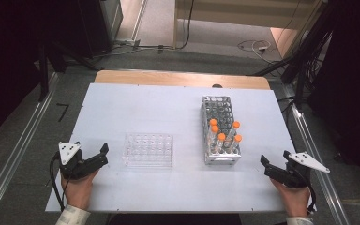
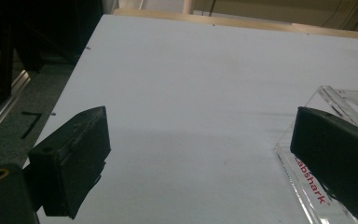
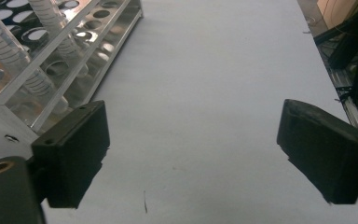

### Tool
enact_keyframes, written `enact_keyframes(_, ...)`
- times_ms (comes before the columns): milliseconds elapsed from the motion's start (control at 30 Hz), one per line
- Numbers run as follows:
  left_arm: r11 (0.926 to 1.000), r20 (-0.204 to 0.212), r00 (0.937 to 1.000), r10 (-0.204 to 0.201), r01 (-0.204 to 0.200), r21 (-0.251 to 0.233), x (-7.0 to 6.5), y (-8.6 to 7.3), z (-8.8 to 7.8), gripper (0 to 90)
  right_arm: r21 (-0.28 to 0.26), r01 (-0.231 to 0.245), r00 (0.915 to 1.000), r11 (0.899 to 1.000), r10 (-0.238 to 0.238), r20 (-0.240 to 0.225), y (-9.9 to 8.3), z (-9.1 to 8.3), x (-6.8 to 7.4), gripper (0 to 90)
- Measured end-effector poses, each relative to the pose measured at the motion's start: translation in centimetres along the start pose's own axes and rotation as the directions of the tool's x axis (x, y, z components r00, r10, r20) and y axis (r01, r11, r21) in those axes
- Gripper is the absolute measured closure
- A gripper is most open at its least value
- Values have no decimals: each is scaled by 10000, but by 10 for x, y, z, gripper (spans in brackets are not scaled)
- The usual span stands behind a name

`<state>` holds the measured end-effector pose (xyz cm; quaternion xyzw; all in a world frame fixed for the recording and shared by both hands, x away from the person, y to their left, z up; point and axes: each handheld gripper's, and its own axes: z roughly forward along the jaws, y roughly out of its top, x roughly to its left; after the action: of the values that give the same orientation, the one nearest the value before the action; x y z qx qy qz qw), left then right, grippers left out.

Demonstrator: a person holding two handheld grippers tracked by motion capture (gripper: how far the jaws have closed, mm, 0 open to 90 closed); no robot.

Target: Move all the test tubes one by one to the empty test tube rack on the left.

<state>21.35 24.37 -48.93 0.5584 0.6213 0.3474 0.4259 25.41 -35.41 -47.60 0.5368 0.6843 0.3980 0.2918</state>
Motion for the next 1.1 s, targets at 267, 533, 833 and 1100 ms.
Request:
enact_keyframes(267,10000,129,9999,25,-25,-23,4,-2,-9,49,35,-206,9988,9998,208,-447,1,-1,1,119)
enact_keyframes(533,10000,117,9999,21,-21,-49,4,-2,-10,50,-147,-176,9951,9997,160,-975,6,-4,8,125)
enact_keyframes(833,10000,101,9999,63,-64,28,4,-2,-9,50,-131,19,9928,9999,-34,-1199,10,-3,15,130)
enact_keyframes(1100,9999,118,9999,93,-94,88,3,-3,-8,50,-276,244,9880,9993,-284,-1521,17,0,24,135)
